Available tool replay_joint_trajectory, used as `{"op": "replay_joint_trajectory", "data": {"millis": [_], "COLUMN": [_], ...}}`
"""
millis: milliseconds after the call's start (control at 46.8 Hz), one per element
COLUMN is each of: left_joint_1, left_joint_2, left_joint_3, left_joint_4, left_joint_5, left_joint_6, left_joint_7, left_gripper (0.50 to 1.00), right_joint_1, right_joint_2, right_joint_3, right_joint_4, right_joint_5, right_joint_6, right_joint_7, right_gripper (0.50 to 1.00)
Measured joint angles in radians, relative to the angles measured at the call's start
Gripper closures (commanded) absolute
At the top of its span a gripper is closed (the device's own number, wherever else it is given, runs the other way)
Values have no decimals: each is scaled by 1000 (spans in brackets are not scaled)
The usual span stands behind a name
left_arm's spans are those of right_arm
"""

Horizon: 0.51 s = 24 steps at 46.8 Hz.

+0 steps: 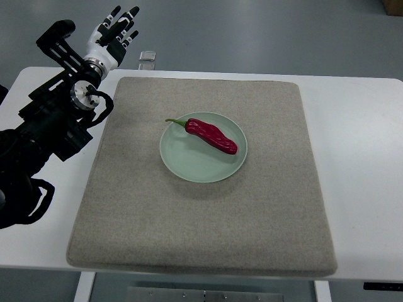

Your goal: Place red pepper on plate with left hand

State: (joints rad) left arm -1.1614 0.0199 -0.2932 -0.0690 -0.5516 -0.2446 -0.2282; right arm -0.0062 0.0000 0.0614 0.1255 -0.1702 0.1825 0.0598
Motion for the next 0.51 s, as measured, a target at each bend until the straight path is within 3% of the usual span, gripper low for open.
{"op": "replay_joint_trajectory", "data": {"millis": [513], "left_joint_1": [0], "left_joint_2": [1], "left_joint_3": [-6], "left_joint_4": [2], "left_joint_5": [6], "left_joint_6": [-29], "left_joint_7": [0], "left_gripper": [536], "right_joint_1": [-18], "right_joint_2": [0], "right_joint_3": [-3], "right_joint_4": [38], "right_joint_5": [-7], "right_joint_6": [16], "right_joint_7": [6], "right_gripper": [568]}}
